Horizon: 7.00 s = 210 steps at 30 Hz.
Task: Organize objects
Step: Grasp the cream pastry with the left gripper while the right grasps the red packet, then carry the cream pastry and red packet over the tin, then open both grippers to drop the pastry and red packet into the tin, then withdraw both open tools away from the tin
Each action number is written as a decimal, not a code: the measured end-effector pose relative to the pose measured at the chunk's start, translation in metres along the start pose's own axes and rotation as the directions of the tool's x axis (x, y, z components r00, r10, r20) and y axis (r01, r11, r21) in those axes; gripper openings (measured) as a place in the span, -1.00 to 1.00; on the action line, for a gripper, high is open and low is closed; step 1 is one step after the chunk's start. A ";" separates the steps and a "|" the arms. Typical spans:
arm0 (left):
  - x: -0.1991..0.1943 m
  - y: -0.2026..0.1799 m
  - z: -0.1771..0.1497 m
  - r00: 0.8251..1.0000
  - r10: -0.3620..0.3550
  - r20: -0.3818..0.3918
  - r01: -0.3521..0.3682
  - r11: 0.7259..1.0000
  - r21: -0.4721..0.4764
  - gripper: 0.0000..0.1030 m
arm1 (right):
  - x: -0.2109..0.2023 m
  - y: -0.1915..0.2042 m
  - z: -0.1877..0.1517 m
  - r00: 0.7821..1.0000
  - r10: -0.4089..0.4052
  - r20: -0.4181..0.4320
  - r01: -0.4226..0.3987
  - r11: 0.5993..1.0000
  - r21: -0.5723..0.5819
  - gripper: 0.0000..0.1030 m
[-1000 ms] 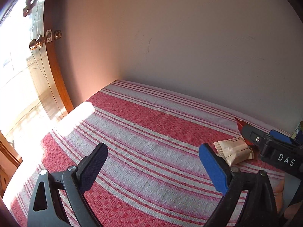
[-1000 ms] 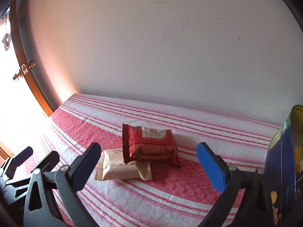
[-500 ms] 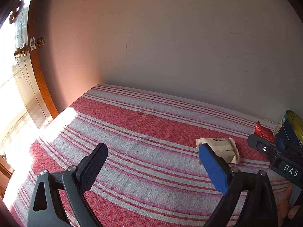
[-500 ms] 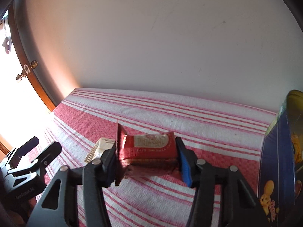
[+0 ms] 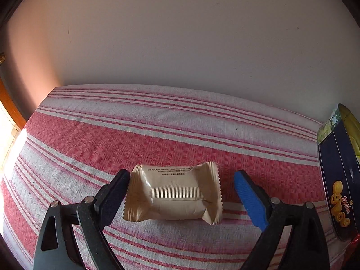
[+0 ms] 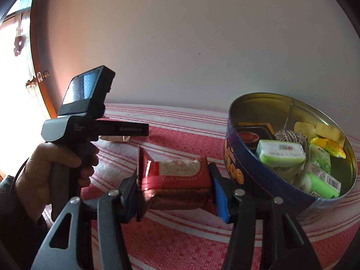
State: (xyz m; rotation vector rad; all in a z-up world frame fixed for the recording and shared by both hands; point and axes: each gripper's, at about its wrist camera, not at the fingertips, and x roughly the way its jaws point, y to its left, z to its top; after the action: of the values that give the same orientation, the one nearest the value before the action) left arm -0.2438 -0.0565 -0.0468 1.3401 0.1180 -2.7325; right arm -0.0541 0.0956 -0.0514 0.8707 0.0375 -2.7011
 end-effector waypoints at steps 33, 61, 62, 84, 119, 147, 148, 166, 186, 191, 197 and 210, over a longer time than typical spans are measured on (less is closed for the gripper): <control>-0.126 -0.025 -0.084 0.928 0.099 0.360 -0.110 0.994 0.009 -0.03 | -0.024 -0.002 0.002 0.965 -0.184 0.185 0.185 0.983 0.015 0.11; -0.169 -0.065 -0.144 0.917 0.025 0.398 -0.046 0.998 0.044 -0.03 | -0.069 -0.033 -0.030 0.959 -0.227 0.171 0.229 0.973 0.008 0.11; -0.170 -0.068 -0.145 0.918 0.021 0.396 -0.043 0.998 0.047 -0.03 | -0.070 -0.035 -0.031 0.958 -0.230 0.169 0.231 0.973 0.010 0.11; -0.184 -0.140 -0.148 0.913 -0.134 0.386 0.096 0.989 0.115 -0.03 | -0.120 -0.108 -0.040 0.901 -0.361 0.242 0.355 0.932 0.071 0.11; -0.138 -0.242 -0.054 0.893 -0.257 0.370 0.211 0.964 0.160 -0.03 | -0.061 -0.209 0.017 0.838 -0.499 0.221 0.482 0.867 0.130 0.11; -0.106 -0.249 -0.048 0.930 -0.121 0.348 0.072 0.986 0.152 -0.03 | 0.005 -0.226 0.028 0.929 -0.366 0.057 0.363 0.930 0.054 0.11; -0.107 -0.245 -0.048 0.932 -0.115 0.344 0.068 0.987 0.148 -0.03 | 0.005 -0.226 0.029 0.931 -0.362 0.056 0.359 0.932 0.054 0.11; -0.099 -0.246 -0.052 0.935 -0.065 0.348 0.008 0.987 0.163 -0.03 | 0.007 -0.234 0.021 0.955 -0.298 0.002 0.298 0.953 0.055 0.11; -0.124 -0.209 -0.056 0.880 -0.095 0.465 0.085 0.995 0.043 0.95 | -0.014 -0.231 0.021 0.953 -0.288 0.089 0.275 0.952 0.136 1.00; -0.129 -0.205 -0.065 0.883 -0.094 0.460 0.074 0.995 0.061 0.95 | -0.021 -0.230 0.014 0.956 -0.286 0.071 0.274 0.952 0.139 1.00; -0.135 -0.197 -0.077 0.881 -0.079 0.466 0.062 0.997 0.052 0.95 | -0.026 -0.219 0.005 0.954 -0.294 0.062 0.286 0.951 0.116 1.00; -0.150 -0.178 -0.098 0.868 -0.061 0.493 0.033 0.997 0.067 0.96 | -0.047 -0.196 -0.019 0.948 -0.305 0.087 0.294 0.948 0.121 1.00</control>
State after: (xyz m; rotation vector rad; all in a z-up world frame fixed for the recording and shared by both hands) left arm -0.0972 0.1392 0.0167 0.6063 0.0332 -3.0375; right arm -0.0645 0.2982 -0.0531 0.8085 0.0033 -3.0555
